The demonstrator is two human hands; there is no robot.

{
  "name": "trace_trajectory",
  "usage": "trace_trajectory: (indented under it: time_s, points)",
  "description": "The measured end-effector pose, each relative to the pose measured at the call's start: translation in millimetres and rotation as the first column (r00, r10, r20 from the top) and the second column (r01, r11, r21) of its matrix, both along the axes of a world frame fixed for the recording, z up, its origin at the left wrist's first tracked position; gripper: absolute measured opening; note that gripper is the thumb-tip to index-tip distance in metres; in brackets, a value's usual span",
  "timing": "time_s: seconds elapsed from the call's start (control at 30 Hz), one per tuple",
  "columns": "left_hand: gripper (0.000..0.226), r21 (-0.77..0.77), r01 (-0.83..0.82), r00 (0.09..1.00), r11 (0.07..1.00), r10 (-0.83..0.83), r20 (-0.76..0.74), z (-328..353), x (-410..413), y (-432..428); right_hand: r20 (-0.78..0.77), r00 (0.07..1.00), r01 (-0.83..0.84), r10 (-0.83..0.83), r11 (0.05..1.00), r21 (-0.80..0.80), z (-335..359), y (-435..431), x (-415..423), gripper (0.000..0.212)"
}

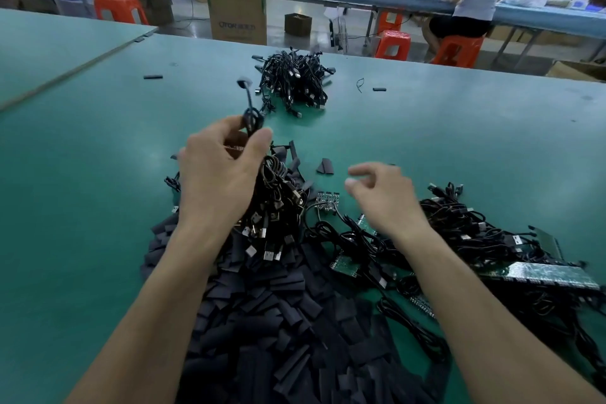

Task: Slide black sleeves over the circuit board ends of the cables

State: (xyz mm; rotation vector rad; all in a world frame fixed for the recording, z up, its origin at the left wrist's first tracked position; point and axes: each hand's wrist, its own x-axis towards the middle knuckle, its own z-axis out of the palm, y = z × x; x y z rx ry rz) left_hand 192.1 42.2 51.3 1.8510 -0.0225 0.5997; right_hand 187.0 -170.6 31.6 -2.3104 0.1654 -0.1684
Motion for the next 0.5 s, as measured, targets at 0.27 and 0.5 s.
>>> trace_trajectory:
  time_s: [0.27,0.5]
  points:
    - [0.063,0.261,-0.046,0.983,0.964,0.090,-0.161,-15.3,5.1,7.7,-0.340,0.938,-0.116,0.071,0.987,-0.114,-25.9,14.8,24.6,0.064]
    - [0.077,0.349,-0.025,0.985,0.937,0.083,-0.152,-16.8,2.1,0.0,-0.327,0.945,0.084,-0.009,0.972,0.218,-30.1,18.6,29.4,0.056]
